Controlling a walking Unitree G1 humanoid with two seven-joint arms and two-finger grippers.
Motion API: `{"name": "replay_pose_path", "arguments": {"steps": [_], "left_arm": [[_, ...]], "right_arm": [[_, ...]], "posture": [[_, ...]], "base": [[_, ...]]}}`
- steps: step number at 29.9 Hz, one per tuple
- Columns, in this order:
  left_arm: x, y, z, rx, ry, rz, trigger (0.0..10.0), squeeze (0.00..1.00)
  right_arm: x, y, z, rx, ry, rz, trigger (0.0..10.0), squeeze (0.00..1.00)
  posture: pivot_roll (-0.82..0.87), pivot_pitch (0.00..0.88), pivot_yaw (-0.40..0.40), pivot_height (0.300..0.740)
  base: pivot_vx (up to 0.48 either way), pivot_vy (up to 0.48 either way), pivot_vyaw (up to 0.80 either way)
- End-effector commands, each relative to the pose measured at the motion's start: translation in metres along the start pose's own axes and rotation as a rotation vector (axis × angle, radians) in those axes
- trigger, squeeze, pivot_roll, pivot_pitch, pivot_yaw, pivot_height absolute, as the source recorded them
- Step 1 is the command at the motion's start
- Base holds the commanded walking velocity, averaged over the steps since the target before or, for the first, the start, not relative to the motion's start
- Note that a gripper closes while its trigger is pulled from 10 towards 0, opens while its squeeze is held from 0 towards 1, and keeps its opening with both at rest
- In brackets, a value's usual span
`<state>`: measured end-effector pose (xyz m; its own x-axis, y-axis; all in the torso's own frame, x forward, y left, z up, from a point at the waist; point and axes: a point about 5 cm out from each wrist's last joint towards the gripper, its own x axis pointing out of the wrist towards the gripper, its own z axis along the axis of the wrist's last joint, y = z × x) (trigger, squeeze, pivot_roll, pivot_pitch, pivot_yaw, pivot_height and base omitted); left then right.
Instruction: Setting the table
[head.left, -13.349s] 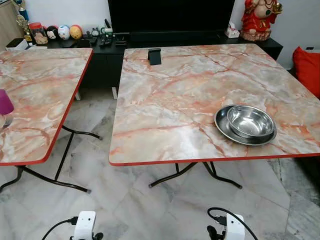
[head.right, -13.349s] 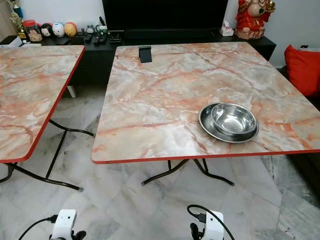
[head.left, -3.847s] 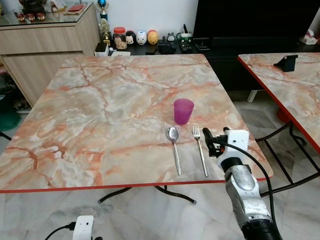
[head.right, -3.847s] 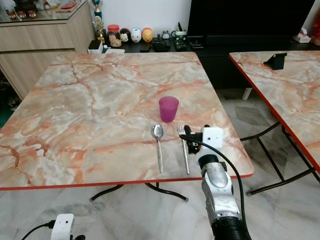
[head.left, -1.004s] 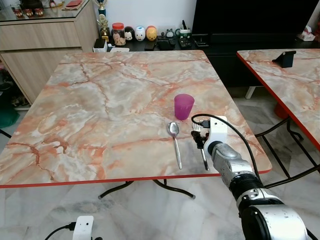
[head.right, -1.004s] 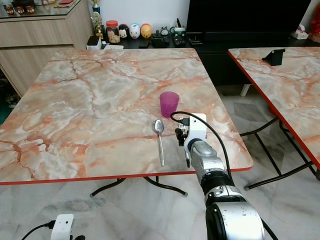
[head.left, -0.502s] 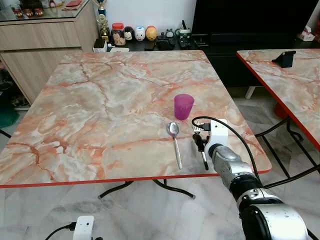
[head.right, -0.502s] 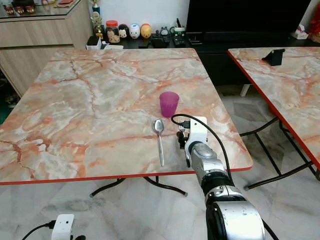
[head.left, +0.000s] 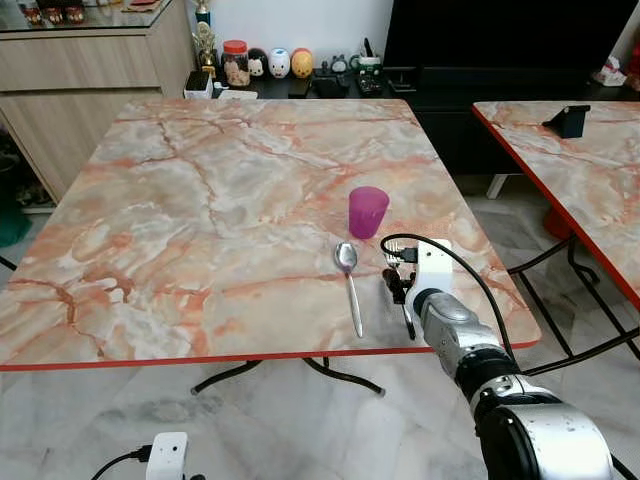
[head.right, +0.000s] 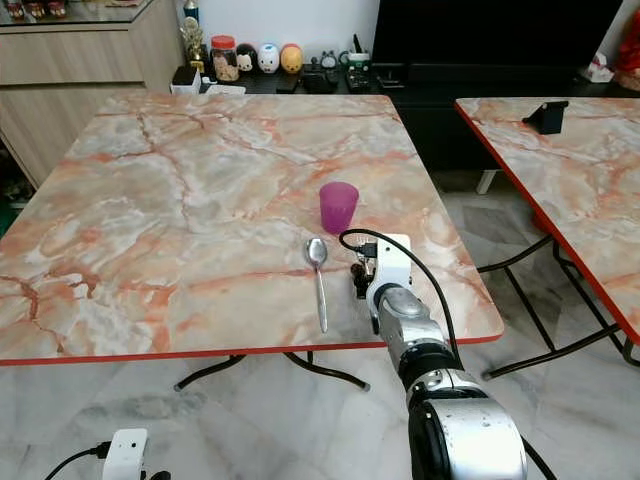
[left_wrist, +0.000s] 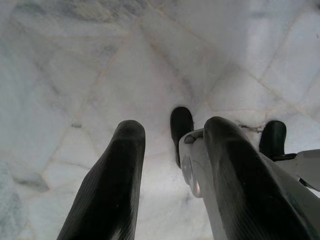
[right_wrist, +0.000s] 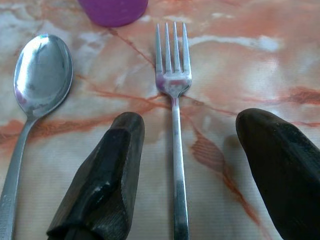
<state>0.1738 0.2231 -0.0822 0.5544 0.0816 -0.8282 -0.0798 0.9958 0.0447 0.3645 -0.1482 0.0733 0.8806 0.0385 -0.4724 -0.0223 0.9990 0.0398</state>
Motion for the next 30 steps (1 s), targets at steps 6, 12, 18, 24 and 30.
{"name": "replay_pose_path", "arguments": {"steps": [6,12,18,24,30], "left_arm": [[0.000,-0.003,-0.007,-0.032,0.020,0.004,10.0,0.00],[-0.001,-0.004,-0.008,-0.033,0.025,0.007,10.0,0.00],[-0.001,-0.005,-0.009,-0.024,0.028,0.002,10.0,0.00],[-0.001,-0.005,-0.011,-0.016,0.031,-0.003,10.0,0.00],[-0.001,-0.004,-0.012,-0.015,0.037,-0.008,10.0,0.00]], "right_arm": [[0.001,0.001,0.004,-0.037,-0.005,-0.017,10.0,0.00],[0.001,0.000,0.000,-0.037,0.005,-0.034,10.0,0.00],[-0.001,-0.008,-0.011,0.036,0.032,-0.086,10.0,0.00],[-0.002,-0.013,-0.019,0.035,0.051,-0.113,10.0,0.00],[-0.003,-0.015,-0.026,0.039,0.072,-0.117,10.0,0.00]], "posture": [[0.06,0.000,-0.098,0.740],[0.05,0.000,-0.097,0.740],[0.05,0.000,-0.091,0.740],[0.05,0.000,-0.086,0.740],[0.05,0.000,-0.083,0.740]], "base": [[0.000,0.000,0.00],[0.000,0.000,0.00],[0.000,0.000,0.00],[0.000,0.000,0.00],[0.000,0.000,0.00]]}}
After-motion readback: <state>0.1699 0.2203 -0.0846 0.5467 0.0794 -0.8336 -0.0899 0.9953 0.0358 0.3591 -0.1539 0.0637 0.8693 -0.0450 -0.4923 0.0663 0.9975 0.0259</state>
